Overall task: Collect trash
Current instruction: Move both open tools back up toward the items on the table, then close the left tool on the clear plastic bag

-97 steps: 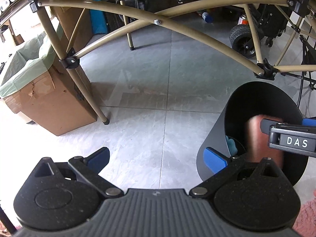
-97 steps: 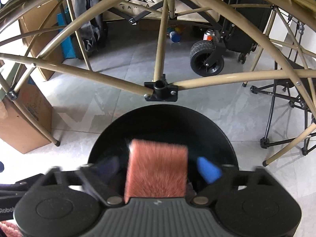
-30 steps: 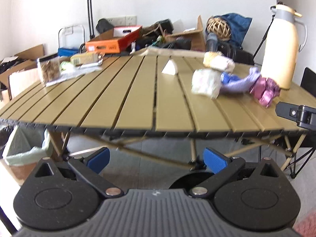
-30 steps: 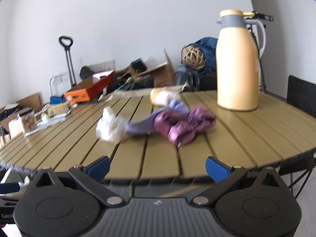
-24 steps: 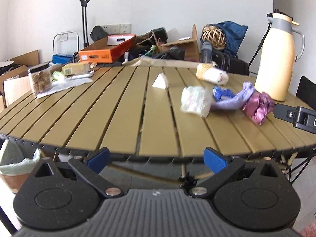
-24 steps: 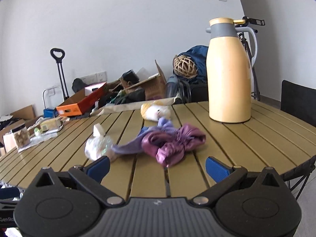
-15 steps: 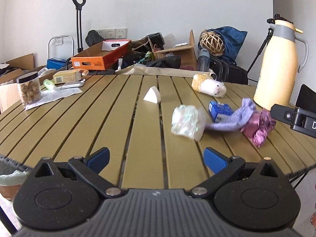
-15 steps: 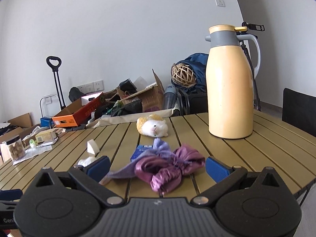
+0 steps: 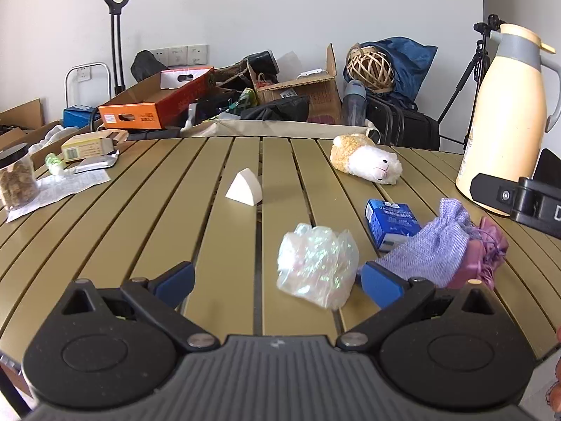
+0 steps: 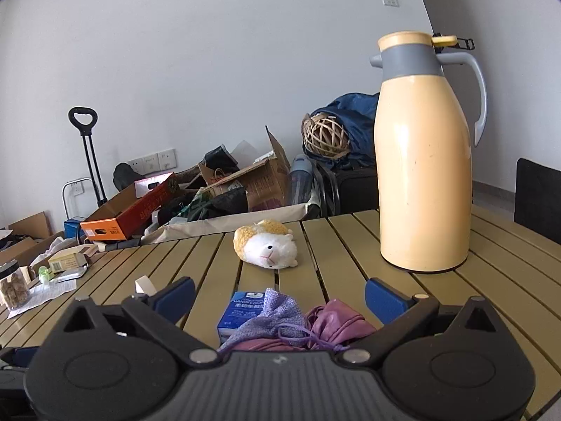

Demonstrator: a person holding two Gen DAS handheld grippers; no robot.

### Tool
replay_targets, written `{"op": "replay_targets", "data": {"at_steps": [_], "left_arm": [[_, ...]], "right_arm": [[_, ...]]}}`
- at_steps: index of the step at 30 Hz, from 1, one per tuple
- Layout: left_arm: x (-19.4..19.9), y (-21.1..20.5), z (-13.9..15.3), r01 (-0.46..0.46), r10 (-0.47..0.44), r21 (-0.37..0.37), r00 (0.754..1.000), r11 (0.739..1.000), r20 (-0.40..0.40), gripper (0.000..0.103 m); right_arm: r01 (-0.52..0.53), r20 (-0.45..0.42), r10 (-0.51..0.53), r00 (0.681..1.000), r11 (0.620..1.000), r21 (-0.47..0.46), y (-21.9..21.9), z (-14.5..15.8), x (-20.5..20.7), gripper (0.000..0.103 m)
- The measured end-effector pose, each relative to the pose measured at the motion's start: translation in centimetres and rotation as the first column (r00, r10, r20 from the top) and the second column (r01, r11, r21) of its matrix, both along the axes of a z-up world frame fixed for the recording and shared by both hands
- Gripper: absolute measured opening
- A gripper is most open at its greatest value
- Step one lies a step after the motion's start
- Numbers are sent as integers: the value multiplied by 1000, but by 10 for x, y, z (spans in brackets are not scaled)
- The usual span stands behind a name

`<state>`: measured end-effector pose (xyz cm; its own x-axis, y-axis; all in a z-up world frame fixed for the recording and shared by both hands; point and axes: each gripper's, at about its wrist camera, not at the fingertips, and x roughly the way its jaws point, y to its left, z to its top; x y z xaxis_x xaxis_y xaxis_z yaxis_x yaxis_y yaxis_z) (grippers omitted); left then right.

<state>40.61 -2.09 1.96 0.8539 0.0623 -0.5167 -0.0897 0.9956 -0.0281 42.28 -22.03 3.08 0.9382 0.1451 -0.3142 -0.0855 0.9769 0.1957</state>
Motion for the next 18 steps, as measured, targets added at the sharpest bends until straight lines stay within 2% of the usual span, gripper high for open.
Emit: {"op": "replay_targets", "data": {"at_steps": [8,13,16,18], "left_arm": [[29,0,-12,-7,6,-42,1000,999,-31,103],[34,-4,-13,13,-13,-42,1000,999,0,100],[36,-10,-15,27,-27,-32,1000,999,-4,80],[37,-12,-16,40,-41,-39,999,998,-12,53]], "right_arm": [[39,-54,-39,998,999,4,-9,-21,10,103],[53,-61,-52,997,999,13,-13,-25,9,103],[55,-63,-54,997,998,11,-14,-26,8,103],[56,-61,-56,997,998,10,-14,-26,7,103]]}}
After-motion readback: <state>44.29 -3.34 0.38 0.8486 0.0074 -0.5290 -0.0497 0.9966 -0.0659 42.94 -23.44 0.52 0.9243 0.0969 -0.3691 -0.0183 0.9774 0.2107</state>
